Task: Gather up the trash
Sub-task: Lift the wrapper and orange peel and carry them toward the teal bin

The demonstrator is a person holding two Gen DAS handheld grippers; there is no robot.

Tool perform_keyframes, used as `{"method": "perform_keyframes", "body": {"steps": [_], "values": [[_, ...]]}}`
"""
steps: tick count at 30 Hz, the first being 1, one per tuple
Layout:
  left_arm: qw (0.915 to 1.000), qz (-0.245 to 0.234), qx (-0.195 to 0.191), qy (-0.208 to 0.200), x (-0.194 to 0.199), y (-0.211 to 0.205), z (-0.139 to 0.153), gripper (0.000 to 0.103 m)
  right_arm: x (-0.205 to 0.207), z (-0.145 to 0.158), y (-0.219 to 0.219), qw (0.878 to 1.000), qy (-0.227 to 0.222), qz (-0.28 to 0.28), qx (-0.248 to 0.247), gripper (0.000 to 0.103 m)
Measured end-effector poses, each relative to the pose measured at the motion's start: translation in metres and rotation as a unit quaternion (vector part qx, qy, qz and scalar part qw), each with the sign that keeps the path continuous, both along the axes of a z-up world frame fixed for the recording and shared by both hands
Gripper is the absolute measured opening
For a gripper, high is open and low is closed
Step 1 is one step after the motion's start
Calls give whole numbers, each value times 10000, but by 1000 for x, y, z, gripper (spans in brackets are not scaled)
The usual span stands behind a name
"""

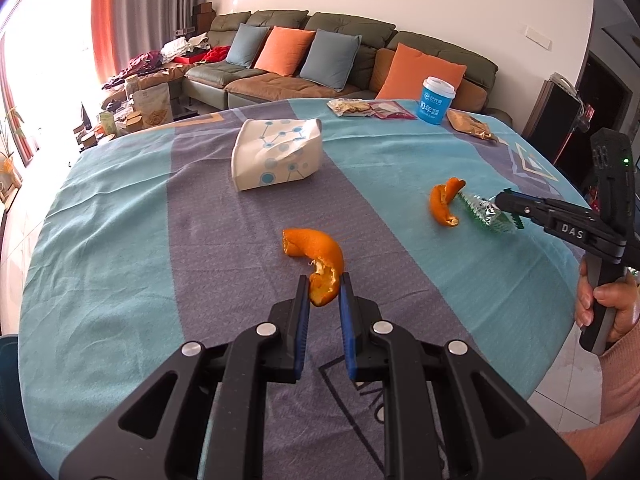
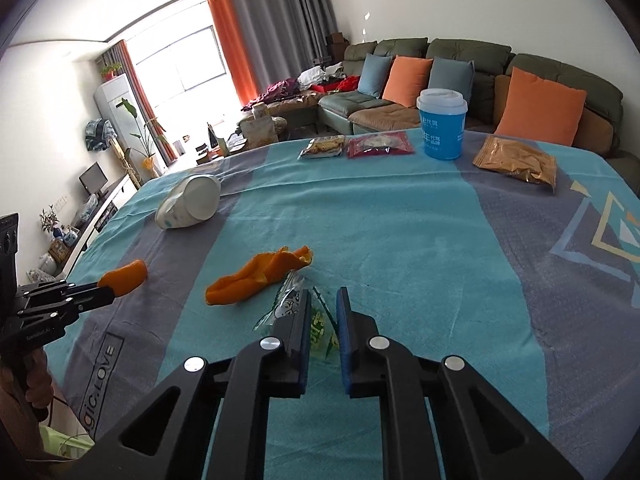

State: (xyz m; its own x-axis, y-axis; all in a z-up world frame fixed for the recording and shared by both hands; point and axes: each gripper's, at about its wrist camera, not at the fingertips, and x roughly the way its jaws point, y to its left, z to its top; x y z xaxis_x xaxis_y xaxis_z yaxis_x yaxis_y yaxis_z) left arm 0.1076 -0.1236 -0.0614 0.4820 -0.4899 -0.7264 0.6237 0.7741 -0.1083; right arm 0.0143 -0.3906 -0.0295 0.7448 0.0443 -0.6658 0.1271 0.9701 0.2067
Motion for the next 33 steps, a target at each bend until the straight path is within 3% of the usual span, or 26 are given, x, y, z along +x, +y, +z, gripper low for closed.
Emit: {"method": "perform_keyframes", "body": {"steps": [5,13,33], "values": [[9999,56,-50,-74,-4,8,5,15,-10,12,8,9996,-193,117,173,9],[9995,211,-159,-147,-13,30,12,14,-10,31,45,9941,-505,773,567,9],[9944,915,-411,-332,-33,114,34,14,36,25,153,9729,-437,2025,1028,9]]}}
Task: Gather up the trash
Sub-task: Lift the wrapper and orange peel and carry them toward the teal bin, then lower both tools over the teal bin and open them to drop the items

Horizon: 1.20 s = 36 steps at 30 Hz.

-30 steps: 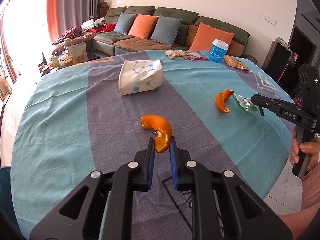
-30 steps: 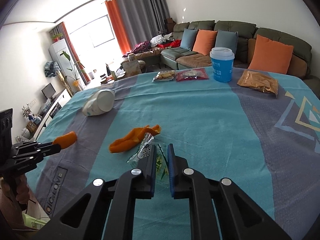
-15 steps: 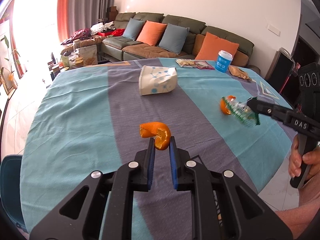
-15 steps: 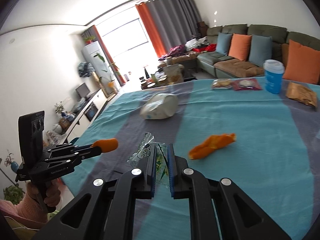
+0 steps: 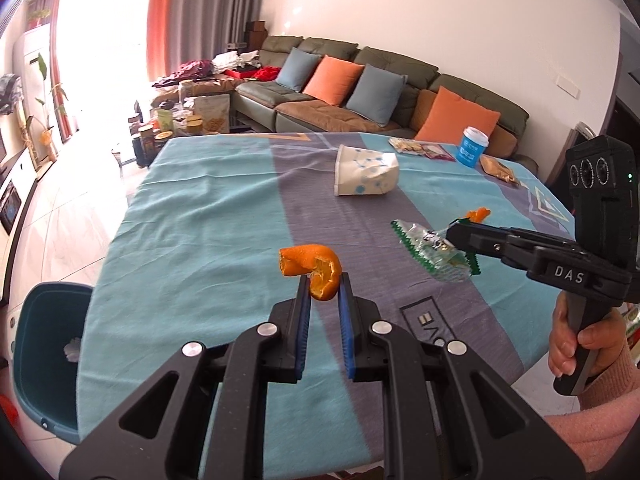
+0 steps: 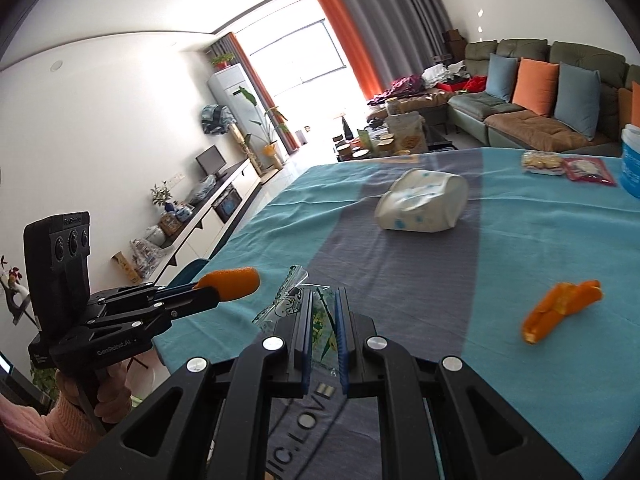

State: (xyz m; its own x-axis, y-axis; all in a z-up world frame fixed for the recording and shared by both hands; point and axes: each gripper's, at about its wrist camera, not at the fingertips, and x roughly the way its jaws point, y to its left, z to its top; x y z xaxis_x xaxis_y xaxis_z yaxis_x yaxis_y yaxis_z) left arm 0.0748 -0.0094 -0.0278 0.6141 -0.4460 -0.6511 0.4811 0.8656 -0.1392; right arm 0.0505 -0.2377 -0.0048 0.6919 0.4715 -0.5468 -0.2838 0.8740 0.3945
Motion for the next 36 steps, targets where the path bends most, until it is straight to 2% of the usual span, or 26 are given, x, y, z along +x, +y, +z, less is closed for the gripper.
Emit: {"method": "perform_keyframes", "body": {"steps": [16,36], "values": [[9978,664,-28,-55,-11,59,3,14,20,5,55,9979,6,641,33,9],[9909,1342,-78,-87,-17,117,7,14,39,7,117,9919,87,1268,77,9]]}}
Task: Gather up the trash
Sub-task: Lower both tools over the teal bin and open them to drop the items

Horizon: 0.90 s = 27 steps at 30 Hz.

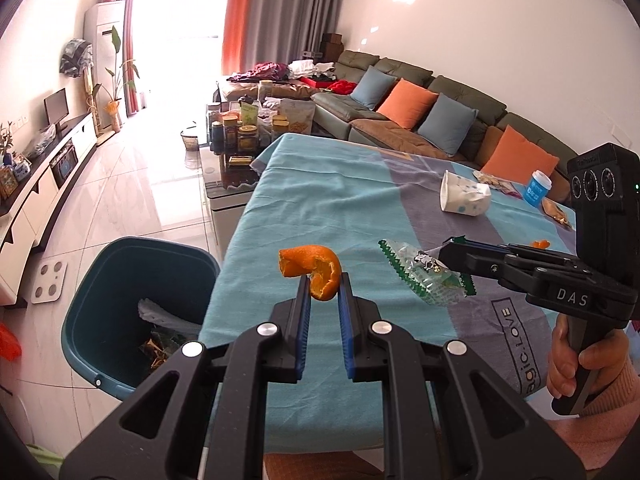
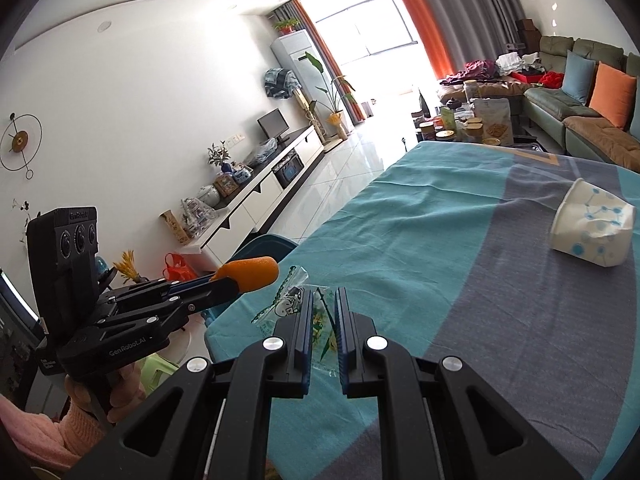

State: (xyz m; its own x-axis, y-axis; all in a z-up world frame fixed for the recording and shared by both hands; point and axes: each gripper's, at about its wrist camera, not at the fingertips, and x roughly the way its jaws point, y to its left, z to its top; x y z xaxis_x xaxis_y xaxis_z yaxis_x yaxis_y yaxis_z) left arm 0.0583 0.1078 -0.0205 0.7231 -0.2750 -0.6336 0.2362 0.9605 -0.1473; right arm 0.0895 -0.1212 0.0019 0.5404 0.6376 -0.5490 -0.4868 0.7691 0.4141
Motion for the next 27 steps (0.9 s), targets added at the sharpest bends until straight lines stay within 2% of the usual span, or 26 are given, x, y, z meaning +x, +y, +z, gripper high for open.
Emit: {"method": "perform_keyframes", "body": {"steps": [27], "values": [[9938,1113,24,-6,4,85,-1,14,31,14,90,9965,-55,834,-67,9]]}}
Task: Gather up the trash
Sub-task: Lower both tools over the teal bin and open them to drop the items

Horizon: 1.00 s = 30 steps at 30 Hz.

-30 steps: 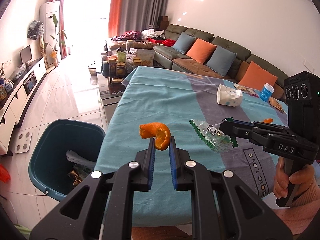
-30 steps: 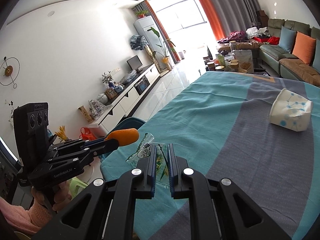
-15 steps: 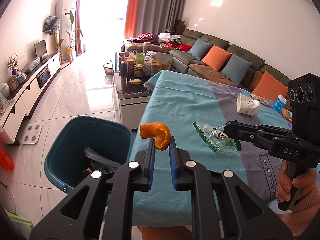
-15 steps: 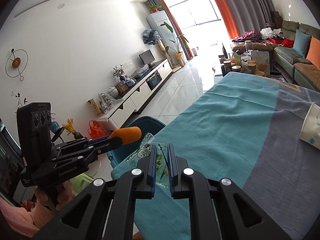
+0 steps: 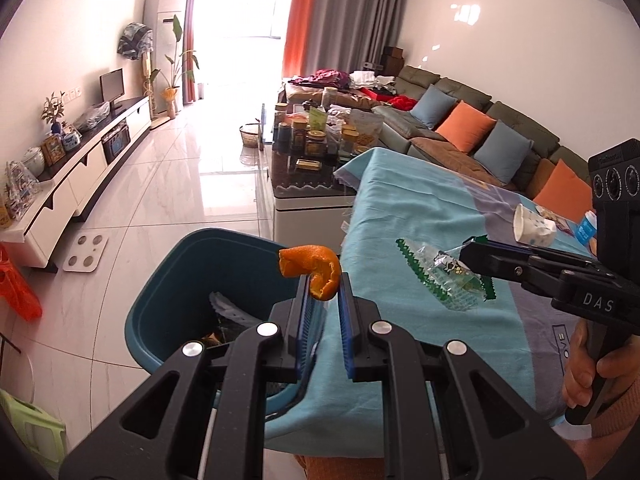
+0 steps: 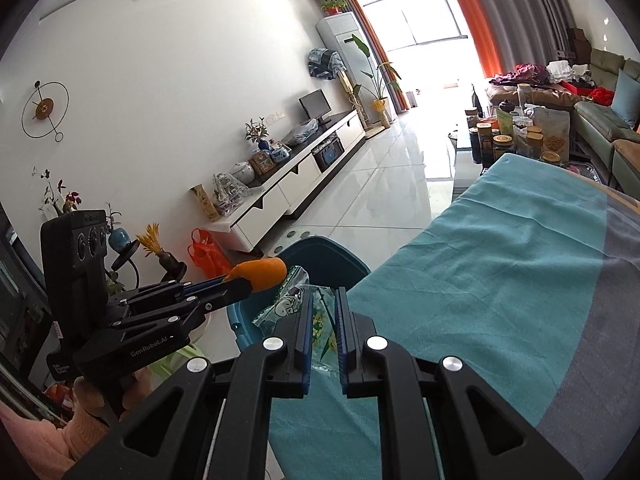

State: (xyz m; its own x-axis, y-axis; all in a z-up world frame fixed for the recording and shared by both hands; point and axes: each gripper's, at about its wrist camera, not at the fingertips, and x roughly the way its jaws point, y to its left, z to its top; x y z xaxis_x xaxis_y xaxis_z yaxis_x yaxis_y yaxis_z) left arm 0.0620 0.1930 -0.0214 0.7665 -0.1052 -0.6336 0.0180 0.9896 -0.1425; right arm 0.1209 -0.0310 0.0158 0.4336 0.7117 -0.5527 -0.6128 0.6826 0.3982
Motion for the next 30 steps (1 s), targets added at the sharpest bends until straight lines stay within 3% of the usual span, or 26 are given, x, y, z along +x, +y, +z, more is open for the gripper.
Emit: {"method": "perform_keyframes", "body": {"steps": [13,30], "values": [[9992,367,-10,165,9,36,-16,14,21,0,41,9997,63,224,-69,9],[9969,638,-39,450,33,49,-43,14,42,-21,81,9987,343,331,-178,9]]}}
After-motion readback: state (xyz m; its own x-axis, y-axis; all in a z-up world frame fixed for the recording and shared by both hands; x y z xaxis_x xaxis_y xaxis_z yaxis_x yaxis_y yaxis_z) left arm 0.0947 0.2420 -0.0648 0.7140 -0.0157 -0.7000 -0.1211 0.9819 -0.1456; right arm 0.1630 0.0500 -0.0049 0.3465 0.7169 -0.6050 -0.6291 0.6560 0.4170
